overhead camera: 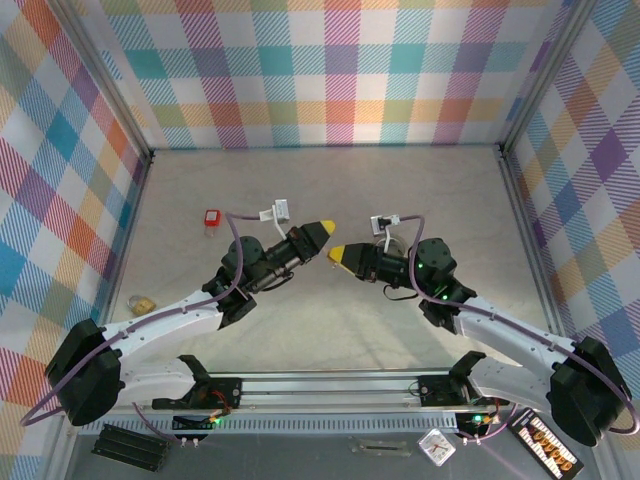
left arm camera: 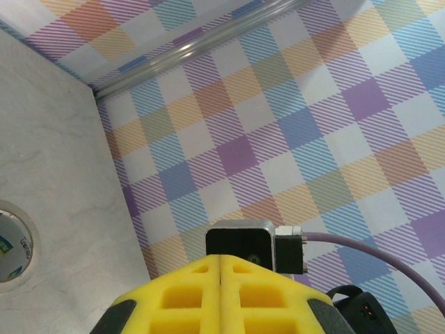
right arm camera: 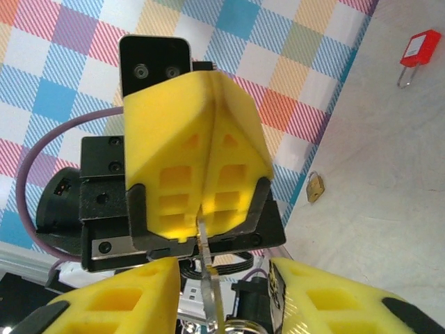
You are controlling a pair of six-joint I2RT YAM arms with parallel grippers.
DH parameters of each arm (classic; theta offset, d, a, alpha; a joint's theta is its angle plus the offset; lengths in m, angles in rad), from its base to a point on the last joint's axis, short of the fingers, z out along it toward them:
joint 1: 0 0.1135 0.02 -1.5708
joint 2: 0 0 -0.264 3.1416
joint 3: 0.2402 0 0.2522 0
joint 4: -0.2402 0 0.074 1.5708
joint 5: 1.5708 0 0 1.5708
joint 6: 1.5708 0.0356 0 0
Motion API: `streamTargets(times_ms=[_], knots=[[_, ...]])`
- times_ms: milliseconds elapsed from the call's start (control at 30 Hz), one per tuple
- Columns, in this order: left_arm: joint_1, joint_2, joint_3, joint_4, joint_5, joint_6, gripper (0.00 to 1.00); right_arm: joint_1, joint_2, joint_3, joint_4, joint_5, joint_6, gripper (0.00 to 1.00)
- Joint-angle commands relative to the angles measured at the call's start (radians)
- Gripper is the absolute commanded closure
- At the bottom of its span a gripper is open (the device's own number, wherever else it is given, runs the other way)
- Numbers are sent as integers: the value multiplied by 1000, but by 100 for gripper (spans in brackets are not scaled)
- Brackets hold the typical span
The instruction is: Unlock with the key
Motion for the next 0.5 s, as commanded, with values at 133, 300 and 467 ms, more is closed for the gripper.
streamTargets(times_ms=[133, 300, 467], knots=[[2, -6, -17, 57, -32, 24, 100, 26, -11, -24, 66, -9, 8, 66], [1, -4, -22, 62, -36, 23, 100, 37, -3, -26, 75, -5, 10, 67], [0, -4, -31, 70, -40, 23, 100, 39, -3, -18, 65, -5, 3, 72]])
